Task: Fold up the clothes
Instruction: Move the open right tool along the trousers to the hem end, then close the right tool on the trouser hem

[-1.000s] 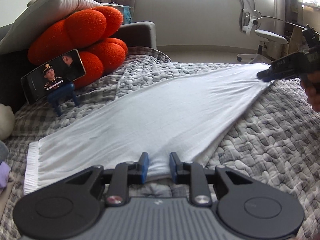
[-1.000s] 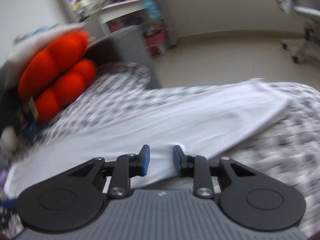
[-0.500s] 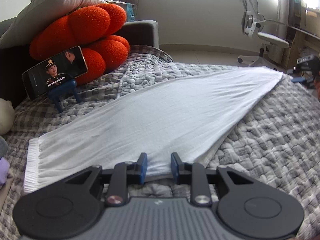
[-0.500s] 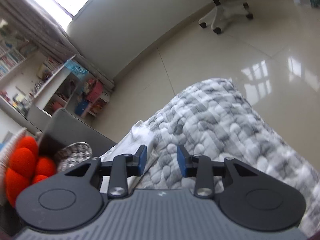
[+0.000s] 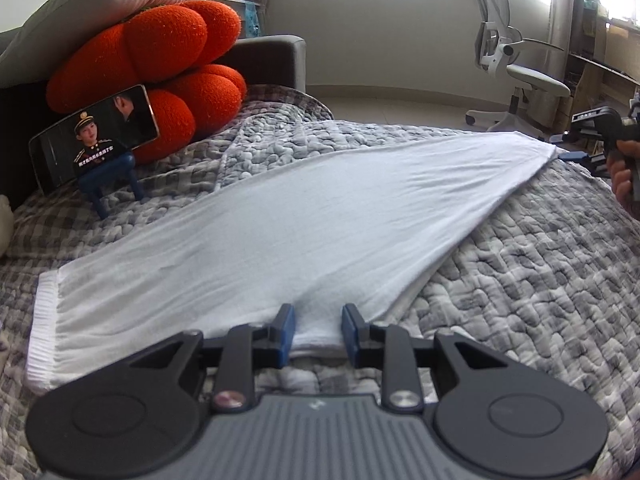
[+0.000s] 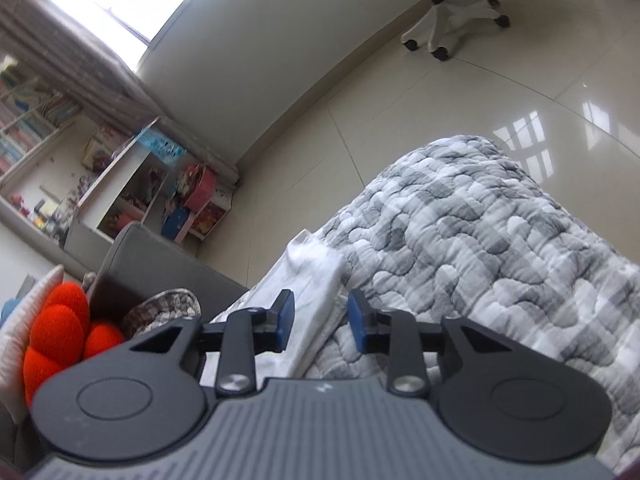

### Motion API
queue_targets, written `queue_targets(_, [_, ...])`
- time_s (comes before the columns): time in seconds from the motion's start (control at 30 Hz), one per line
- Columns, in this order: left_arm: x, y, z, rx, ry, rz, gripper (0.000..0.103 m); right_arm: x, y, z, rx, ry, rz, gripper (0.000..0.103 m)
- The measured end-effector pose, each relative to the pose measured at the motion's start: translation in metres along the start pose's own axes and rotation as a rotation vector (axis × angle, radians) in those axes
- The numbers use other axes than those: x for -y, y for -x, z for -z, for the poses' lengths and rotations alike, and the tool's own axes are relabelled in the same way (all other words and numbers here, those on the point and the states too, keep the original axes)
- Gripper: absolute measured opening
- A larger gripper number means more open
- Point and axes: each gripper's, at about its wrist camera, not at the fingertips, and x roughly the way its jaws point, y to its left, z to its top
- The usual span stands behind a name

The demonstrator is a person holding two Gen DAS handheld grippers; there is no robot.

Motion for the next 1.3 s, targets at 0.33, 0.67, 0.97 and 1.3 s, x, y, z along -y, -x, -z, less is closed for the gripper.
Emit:
queue_targets(0.33, [-0.005, -0.001, 0.001, -0.016, 0.042, 0.002, 0.028, -0.021, 0.002, 0.008, 0.046, 0.112, 0.088, 0.042])
queue_targets(0.67, [-0.004, 0.002, 0.003, -0.016, 0.082, -0.009, 0.028, -0.047, -0.018, 0.03, 0.101, 0.374, 0.248, 0.049])
queue_targets(0.97, [-0.002, 0.014, 0.011, -0.016, 0.043, 0.02, 0.027, -0.047, -0.028, 0.037, 0.126, 0.415, 0.271, 0.023])
queue_targets(1.3, [-0.004, 0.015, 0.013, -0.038, 0.024, 0.046, 0.028, -0.045, -0.023, 0.034, 0.156, 0.333, 0.233, 0.006])
